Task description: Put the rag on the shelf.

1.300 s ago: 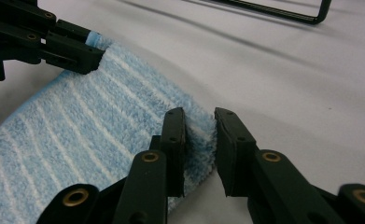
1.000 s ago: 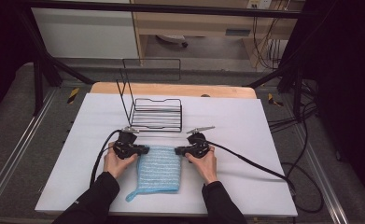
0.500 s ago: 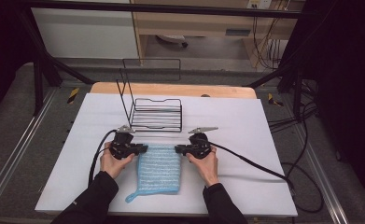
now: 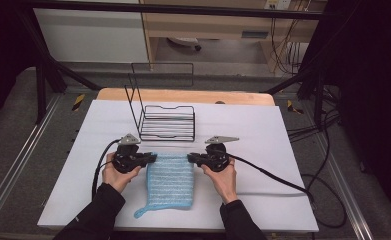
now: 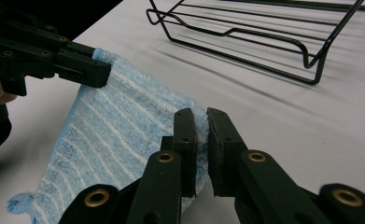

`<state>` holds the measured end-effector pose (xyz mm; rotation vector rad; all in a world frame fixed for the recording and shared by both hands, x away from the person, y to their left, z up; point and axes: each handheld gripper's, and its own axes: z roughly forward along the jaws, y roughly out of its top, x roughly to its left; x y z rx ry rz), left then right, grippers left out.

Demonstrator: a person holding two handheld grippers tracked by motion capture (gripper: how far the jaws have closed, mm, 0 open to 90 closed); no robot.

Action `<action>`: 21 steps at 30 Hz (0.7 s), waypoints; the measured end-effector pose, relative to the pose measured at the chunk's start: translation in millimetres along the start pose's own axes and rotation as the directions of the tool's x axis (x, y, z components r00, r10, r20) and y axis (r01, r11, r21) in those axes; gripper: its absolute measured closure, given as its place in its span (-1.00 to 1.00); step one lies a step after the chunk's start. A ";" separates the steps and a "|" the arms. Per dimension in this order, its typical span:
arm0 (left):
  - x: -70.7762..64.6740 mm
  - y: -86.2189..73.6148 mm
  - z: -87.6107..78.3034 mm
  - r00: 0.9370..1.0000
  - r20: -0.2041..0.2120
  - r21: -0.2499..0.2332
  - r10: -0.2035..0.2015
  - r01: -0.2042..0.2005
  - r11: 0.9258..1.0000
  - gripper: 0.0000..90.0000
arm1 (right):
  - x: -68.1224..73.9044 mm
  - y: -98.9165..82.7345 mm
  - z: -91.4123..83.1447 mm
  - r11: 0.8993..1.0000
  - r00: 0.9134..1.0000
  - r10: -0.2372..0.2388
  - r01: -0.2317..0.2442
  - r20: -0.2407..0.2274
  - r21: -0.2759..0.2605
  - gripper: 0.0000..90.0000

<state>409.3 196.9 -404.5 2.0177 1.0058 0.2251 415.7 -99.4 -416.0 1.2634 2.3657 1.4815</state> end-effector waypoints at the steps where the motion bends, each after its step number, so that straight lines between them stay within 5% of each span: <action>1: -1.1 0.4 -2.3 1.000 -0.010 -0.006 0.006 -0.006 1.000 0.80 | 1.9 0.9 -0.7 1.000 1.000 -0.010 0.010 0.004 -0.003 0.85; 21: -14.0 10.8 -29.1 0.999 -0.019 -0.105 0.036 -0.038 0.994 0.80 | 19.9 18.5 -19.3 0.992 0.995 -0.091 0.093 0.030 -0.089 0.86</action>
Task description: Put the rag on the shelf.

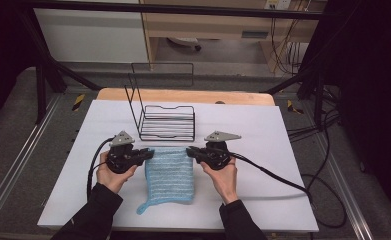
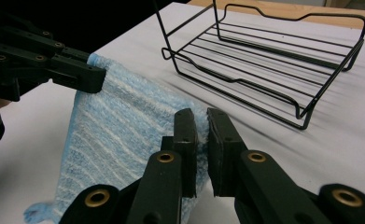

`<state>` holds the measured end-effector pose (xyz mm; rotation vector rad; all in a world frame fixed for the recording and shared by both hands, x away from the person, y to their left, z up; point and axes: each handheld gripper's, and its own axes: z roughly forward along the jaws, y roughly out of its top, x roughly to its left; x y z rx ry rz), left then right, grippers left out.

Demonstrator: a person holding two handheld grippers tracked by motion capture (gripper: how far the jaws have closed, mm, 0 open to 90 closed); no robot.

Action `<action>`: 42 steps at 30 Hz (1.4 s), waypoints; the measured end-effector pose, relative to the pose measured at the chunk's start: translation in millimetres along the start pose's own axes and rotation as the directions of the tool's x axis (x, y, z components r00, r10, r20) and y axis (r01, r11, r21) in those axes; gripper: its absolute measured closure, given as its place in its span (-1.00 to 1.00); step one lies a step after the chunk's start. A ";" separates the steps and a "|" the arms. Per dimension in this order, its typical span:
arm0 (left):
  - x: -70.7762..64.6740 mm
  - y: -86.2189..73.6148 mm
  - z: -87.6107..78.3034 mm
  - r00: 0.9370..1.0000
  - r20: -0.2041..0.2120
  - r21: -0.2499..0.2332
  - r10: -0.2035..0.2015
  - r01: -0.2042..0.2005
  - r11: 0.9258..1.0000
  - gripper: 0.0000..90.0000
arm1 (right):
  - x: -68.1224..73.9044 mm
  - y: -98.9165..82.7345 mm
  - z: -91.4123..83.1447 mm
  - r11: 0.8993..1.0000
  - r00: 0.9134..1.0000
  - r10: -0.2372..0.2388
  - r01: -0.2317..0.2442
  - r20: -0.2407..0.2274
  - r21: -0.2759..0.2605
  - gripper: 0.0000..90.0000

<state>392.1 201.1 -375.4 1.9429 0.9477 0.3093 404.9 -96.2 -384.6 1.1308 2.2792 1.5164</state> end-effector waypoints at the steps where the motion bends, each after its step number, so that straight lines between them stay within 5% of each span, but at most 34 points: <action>1: -0.7 0.9 -1.0 1.000 -0.002 -0.004 0.006 -0.006 1.000 0.80 | -0.1 0.8 -1.4 1.000 1.000 -0.005 0.005 -0.001 -0.004 0.86; 21: -12.4 16.2 -27.9 0.999 -0.032 -0.127 0.043 -0.047 0.991 0.80 | 19.0 23.9 -24.7 0.988 0.996 -0.092 0.094 0.017 -0.119 0.86; 42: -15.3 37.6 -53.3 0.996 -0.073 -0.278 0.047 -0.066 0.958 0.80 | 34.4 50.4 -36.9 0.958 0.988 -0.149 0.155 0.042 -0.243 0.86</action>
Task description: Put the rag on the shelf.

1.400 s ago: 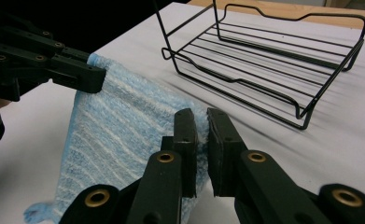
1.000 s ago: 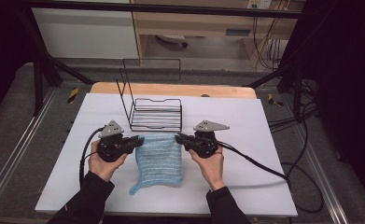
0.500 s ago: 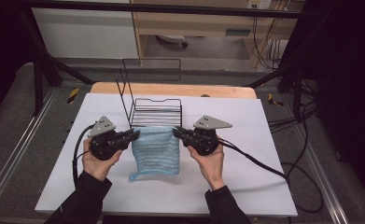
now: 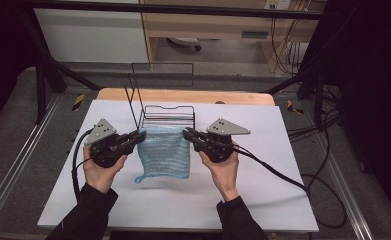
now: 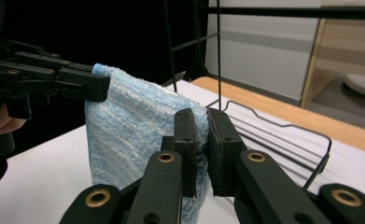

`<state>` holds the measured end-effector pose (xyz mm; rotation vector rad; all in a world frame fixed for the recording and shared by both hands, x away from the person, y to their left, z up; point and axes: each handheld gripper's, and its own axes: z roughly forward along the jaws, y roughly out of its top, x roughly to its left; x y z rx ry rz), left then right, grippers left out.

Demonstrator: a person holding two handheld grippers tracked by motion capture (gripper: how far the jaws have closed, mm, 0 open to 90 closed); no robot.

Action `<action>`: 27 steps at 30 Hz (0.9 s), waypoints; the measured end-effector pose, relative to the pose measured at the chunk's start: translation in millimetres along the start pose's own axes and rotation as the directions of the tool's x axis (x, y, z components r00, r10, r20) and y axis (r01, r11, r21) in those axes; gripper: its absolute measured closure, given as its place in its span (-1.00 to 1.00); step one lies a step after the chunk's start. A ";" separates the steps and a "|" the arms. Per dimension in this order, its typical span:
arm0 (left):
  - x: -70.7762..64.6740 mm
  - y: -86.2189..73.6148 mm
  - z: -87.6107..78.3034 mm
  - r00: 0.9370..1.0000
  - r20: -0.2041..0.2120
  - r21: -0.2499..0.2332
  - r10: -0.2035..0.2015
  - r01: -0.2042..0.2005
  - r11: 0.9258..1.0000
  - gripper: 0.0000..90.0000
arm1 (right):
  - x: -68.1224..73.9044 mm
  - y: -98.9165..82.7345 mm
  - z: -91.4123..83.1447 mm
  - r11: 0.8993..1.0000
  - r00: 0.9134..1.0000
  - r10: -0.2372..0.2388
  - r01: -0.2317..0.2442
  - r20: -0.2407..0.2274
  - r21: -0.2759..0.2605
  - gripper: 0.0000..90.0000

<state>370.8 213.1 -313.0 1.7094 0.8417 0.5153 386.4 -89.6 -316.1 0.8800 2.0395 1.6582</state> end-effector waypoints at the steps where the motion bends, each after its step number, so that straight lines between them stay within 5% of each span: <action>1: 0.0 0.0 0.0 1.000 0.000 0.000 0.000 0.000 1.000 0.80 | 0.0 0.0 0.0 1.000 1.000 0.000 0.000 0.000 0.000 0.86; 14: 2.7 20.0 -4.0 1.000 -0.023 -0.082 0.002 -0.004 0.997 0.80 | 5.9 25.3 -2.5 0.996 0.999 -0.044 0.046 0.031 -0.083 0.86; 27: -0.3 49.5 -5.2 0.999 -0.041 -0.176 0.015 -0.022 0.984 0.80 | 4.8 49.6 -7.6 0.984 0.996 -0.063 0.072 0.063 -0.163 0.86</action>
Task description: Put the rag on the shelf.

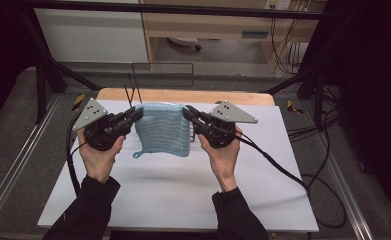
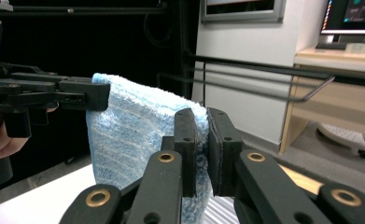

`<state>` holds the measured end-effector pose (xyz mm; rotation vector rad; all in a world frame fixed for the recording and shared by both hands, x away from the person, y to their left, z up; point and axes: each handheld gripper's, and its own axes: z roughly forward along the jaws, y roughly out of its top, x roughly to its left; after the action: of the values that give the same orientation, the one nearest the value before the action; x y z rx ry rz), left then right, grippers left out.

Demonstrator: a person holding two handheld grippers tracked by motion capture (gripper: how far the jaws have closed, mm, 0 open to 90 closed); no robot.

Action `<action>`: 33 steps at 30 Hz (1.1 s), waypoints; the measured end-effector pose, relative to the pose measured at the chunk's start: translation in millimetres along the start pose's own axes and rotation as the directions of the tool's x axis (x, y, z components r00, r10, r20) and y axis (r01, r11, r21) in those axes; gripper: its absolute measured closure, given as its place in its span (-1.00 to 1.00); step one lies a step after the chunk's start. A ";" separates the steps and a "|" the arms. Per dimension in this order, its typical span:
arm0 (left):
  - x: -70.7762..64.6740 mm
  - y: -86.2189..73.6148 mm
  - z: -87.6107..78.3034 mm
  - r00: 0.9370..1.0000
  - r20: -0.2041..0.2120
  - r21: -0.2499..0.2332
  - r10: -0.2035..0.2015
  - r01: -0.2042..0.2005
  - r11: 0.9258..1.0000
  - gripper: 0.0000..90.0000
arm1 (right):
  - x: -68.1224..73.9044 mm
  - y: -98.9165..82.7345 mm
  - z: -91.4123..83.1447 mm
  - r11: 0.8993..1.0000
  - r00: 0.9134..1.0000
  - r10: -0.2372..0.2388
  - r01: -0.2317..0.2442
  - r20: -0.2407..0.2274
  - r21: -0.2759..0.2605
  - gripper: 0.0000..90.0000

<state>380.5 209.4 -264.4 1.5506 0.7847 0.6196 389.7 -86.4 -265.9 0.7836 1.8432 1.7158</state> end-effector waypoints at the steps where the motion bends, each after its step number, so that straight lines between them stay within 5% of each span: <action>1: 0.0 0.0 0.0 1.000 0.000 0.000 0.000 0.000 1.000 0.80 | 0.0 2.6 -0.1 1.000 1.000 0.001 -0.001 0.001 -0.006 0.86; 21: 12.8 37.5 3.7 1.000 -0.016 -0.115 -0.018 0.016 0.993 0.80 | -0.3 44.5 11.7 0.995 0.999 -0.033 0.036 0.034 -0.092 0.86; 33: 21.5 56.1 10.6 0.999 -0.036 -0.145 -0.014 0.008 0.989 0.80 | -4.7 62.4 24.0 0.991 0.997 -0.051 0.057 0.052 -0.118 0.86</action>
<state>409.4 217.1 -211.2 1.4047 0.7587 0.6842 414.5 -70.1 -205.8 0.7153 1.6962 1.7395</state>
